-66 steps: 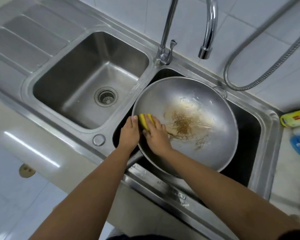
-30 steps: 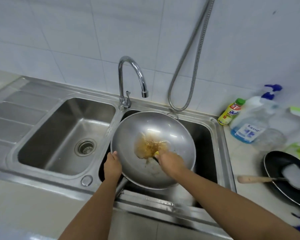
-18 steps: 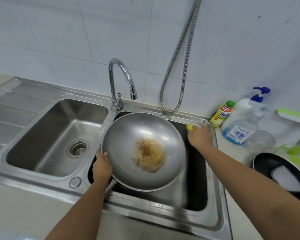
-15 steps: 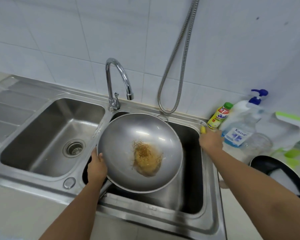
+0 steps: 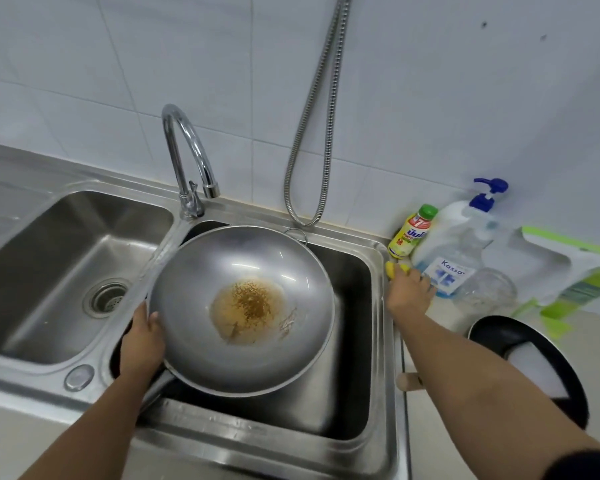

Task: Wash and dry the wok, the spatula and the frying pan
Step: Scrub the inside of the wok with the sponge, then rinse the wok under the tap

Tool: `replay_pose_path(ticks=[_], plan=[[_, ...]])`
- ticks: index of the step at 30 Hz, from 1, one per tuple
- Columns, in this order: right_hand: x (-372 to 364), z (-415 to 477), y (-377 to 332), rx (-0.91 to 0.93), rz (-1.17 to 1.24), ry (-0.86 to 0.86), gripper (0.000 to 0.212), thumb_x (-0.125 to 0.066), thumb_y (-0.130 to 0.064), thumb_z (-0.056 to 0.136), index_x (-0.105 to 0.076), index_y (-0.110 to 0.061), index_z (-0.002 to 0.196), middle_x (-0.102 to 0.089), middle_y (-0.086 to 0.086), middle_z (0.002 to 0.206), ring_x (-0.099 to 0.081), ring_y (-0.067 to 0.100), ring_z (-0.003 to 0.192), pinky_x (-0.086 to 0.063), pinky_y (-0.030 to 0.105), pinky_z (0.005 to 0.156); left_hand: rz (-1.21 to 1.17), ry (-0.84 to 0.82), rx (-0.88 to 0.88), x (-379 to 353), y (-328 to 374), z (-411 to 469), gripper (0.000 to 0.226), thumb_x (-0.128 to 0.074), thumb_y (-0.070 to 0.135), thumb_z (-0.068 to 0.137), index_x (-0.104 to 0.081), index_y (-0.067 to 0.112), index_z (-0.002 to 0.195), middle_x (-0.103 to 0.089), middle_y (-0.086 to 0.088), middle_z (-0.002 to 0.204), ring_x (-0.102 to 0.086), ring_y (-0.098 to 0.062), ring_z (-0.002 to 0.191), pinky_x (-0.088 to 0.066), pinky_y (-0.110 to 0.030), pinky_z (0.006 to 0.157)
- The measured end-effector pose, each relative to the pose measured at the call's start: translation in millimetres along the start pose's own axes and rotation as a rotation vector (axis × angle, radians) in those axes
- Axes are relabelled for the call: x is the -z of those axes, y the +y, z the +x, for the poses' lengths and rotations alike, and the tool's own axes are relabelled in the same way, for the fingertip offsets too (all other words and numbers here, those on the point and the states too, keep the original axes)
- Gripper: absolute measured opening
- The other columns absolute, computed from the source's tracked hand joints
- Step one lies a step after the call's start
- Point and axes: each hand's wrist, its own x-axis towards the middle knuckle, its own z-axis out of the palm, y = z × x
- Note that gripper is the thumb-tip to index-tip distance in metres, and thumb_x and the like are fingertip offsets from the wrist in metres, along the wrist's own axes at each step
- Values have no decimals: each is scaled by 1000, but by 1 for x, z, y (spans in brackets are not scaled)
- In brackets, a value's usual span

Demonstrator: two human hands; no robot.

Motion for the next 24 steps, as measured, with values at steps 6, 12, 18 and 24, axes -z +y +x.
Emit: replay_pose_path(ticks=[6,12,18,24], plan=[[14,-29,-30,-139,36,-50,72,-54,-23,89,-18,-12,150,-15,11,159,-9,38,145,-6,54,116,-29,-18,4,6,10,-10,50,-33,28,104,-24,16,152,-45,-29,141,-43,-51,126,-34,-52,103],[11,-104,-93,-253,407,56,71,-45,-22,92,-11,-7,153,-7,13,161,-11,34,146,-10,49,118,-108,-80,29,15,18,-18,48,-31,25,104,-21,20,151,-52,-29,132,-51,-49,116,-40,-50,95],[-38,-208,-143,-385,615,-2,81,-52,-33,94,-3,-7,154,-2,13,162,-13,35,146,-14,46,119,-141,-223,4,28,15,-6,46,-31,20,102,-20,17,147,-59,-28,118,-59,-41,98,-44,-42,84],[-59,-246,-169,-621,958,9,85,-53,-12,94,7,-12,154,-10,14,160,-40,39,133,-39,44,102,-139,-426,51,45,16,27,33,-39,15,97,-28,14,129,-54,-16,108,-59,-34,91,-58,-54,72]])
